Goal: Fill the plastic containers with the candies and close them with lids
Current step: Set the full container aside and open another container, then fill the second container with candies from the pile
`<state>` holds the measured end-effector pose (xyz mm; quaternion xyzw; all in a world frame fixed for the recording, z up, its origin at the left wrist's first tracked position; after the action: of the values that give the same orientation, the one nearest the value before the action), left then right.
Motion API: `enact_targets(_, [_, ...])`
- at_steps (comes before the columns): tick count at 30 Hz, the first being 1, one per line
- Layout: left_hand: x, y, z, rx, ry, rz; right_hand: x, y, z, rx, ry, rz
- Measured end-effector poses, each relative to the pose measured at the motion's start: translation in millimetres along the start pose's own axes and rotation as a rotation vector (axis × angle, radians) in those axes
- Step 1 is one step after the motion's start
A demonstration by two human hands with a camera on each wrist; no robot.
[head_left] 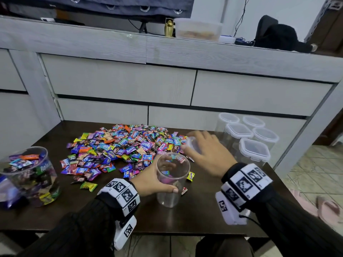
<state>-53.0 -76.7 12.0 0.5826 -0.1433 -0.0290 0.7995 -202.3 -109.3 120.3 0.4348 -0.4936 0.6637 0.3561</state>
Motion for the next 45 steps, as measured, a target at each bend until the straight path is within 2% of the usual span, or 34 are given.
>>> enact_targets(3, [0.8, -3.9, -0.5, 0.026, -0.014, -0.003, -13.5, 49.0, -8.2, -0.049, -0.087, -0.035])
enact_targets(8, [1.1, -7.3, 0.0, 0.026, -0.016, -0.002, -73.7, 121.7, -35.5, -0.127, -0.291, -0.383])
enact_targets(12, [1.1, -9.2, 0.2, 0.024, -0.045, 0.01, -97.8, 158.1, -46.0, -0.246, -0.309, -0.47])
enact_targets(15, [1.1, -8.9, -2.3, 0.018, -0.067, 0.023, -109.4, 169.8, -50.5, -0.263, -0.287, -0.482])
enact_targets(19, [0.4, -7.0, -11.0, 0.013, -0.129, 0.08, -111.4, 167.6, -53.9, -0.252, -0.254, -0.521])
enact_targets(22, [12.9, -4.2, -19.7, 0.018, -0.161, 0.152, -107.6, 147.9, -47.3, -0.205, -0.226, -0.512])
enact_targets(23, [20.8, -4.4, -23.4, 0.027, -0.169, 0.232, -107.2, 137.8, -43.2, -0.175, -0.222, -0.478])
enact_targets(25, [41.5, -10.5, -31.6, 0.078, -0.193, 0.533, -110.3, 115.5, -33.6, -0.113, -0.241, -0.373])
enact_targets(26, [54.4, -17.8, -37.1, 0.147, -0.202, 0.731, -114.1, 105.1, -28.5, -0.09, -0.264, -0.321])
enact_targets(28, [81.2, -38.3, -52.1, 0.383, -0.235, 1.046, -126.3, 89.3, -18.4, -0.075, -0.322, -0.261])
enact_targets(31, [107.9, -67.1, -84.0, 0.75, -0.281, 1.196, -152.2, 79.9, -5.1, -0.105, -0.406, -0.266])
enact_targets(33, [115.1, -79.6, -98.9, 0.85, -0.289, 1.22, -167.1, 79.1, 2.7, -0.128, -0.443, -0.286])
enact_targets(36, [116.9, -93.3, -102.5, 0.882, -0.296, 1.223, -178.1, 78.1, 14.1, -0.116, -0.457, -0.355])
enact_targets(42, [111.6, -99.4, -90.2, 0.831, -0.357, 1.198, -189.4, 64.3, 40.3, -0.08, -0.47, -0.418])
enact_targets(45, [115.2, -100.6, -83.3, 0.706, -0.336, 1.177, -194.9, 53.0, 61.6, -0.052, -0.38, -0.446])
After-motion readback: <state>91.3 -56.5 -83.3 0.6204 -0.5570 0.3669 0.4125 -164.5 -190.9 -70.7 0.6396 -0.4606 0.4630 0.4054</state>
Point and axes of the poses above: each hand's wrist, its own z-axis towards the middle knuckle, its own x-axis out of the back of the hand, y = z × x, the point moved 7 cm from there along z, towards the middle knuckle, and after that the axes turned 14 degrees about -x, right-handed, at the moved point
